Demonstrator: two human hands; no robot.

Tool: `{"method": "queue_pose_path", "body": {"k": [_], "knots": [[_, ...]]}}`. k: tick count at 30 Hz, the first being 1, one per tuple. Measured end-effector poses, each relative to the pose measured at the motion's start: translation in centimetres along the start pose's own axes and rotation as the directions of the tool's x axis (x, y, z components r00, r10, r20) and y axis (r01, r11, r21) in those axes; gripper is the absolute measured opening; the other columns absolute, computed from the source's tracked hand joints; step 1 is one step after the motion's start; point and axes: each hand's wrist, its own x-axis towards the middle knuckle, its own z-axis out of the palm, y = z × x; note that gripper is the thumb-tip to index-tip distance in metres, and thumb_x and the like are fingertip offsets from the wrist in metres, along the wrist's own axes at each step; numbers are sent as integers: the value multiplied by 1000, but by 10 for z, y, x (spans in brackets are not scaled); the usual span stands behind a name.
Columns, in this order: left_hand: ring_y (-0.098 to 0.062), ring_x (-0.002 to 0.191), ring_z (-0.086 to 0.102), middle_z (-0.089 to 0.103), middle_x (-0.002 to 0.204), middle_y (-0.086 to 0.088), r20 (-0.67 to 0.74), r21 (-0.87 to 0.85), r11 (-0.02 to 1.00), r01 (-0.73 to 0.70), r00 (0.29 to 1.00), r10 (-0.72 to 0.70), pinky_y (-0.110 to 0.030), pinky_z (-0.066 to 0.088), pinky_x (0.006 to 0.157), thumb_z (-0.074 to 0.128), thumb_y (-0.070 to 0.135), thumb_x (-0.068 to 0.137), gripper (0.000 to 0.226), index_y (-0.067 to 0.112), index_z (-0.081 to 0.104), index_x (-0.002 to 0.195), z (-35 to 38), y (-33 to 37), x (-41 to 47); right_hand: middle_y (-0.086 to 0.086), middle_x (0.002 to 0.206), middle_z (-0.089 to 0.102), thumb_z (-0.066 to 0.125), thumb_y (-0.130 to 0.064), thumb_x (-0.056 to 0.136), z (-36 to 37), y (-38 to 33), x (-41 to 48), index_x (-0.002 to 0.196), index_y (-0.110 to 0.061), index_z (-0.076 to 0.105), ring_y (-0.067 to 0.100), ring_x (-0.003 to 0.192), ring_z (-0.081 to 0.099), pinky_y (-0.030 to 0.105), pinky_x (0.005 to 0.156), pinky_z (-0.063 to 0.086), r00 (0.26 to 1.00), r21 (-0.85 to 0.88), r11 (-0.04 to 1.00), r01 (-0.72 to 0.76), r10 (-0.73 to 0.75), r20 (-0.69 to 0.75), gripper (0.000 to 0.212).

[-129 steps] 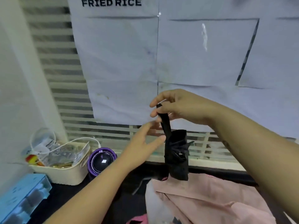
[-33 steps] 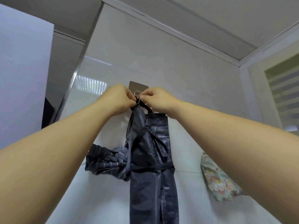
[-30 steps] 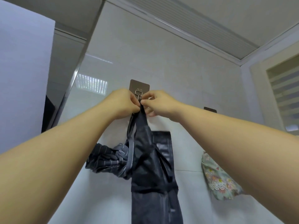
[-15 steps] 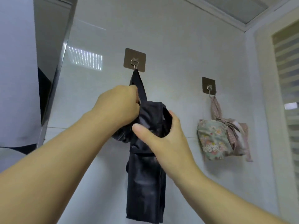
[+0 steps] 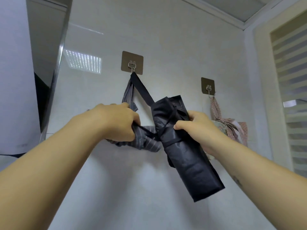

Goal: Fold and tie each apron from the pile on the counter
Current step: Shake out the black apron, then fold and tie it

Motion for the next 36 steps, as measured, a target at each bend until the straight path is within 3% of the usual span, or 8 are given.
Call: {"method": "queue_pose_path", "body": {"k": [4,10,14,17,21,24,29,36], "knots": [[-12,92,44,35,102,15,18,-22,1000,-3,1000,3,-29,30,84,46,22,87,36,50,53,107,-10,-7,-5,4,90,72,66,-7,76,5,6,4,96,-14,67,23,84,69,39,80,57,998,-55,998,26,-29,-52,21],[-1,78,45,37,109,17,-7,-181,983,-32,999,31,-27,29,87,48,21,88,28,47,56,92,-7,-11,-5,6,97,73,64,-4,82,45,33,3,95,-17,65,22,91,70,44,88,55,990,125,991,-51,34,134,18],[-21,123,30,11,148,9,-95,-202,979,-34,995,15,-37,22,108,54,23,86,35,50,50,109,0,-16,-8,-2,103,70,68,-18,87,53,40,-2,104,-22,59,13,92,69,28,81,56,984,175,981,-86,57,166,20],[-23,142,10,0,154,10,-152,-205,978,-39,988,8,-45,13,115,56,28,84,45,49,45,122,1,-14,-12,-1,109,68,69,-16,85,44,38,-5,117,-19,53,13,97,67,27,84,55,980,234,964,-129,88,177,36],[-24,138,21,25,149,5,-301,-233,966,-113,953,39,-54,11,116,50,30,85,39,42,51,122,-1,0,-12,-3,113,64,67,-18,86,26,34,-18,133,-23,44,9,107,59,34,95,46,977,177,972,-156,125,174,53],[-17,113,45,45,135,8,-472,-259,933,-250,875,103,-45,26,110,47,27,87,32,36,56,117,-1,26,-15,-4,112,62,67,-20,87,11,32,-35,134,-24,43,6,105,57,34,97,46,982,137,979,-149,131,134,53],[-11,104,54,54,119,13,-568,-353,787,-505,785,248,-30,40,80,47,30,92,24,33,58,114,22,117,-26,-5,99,68,68,-22,79,-33,40,-88,114,-20,60,11,92,66,36,94,52,981,-44,986,-159,163,109,36],[-10,99,56,61,107,15,-471,-637,438,-634,770,429,-33,47,80,49,24,86,22,32,62,103,79,272,-68,-5,89,70,46,6,84,-127,82,-216,90,-14,67,10,81,70,32,85,57,944,-285,902,-323,328,-30,30]]}}
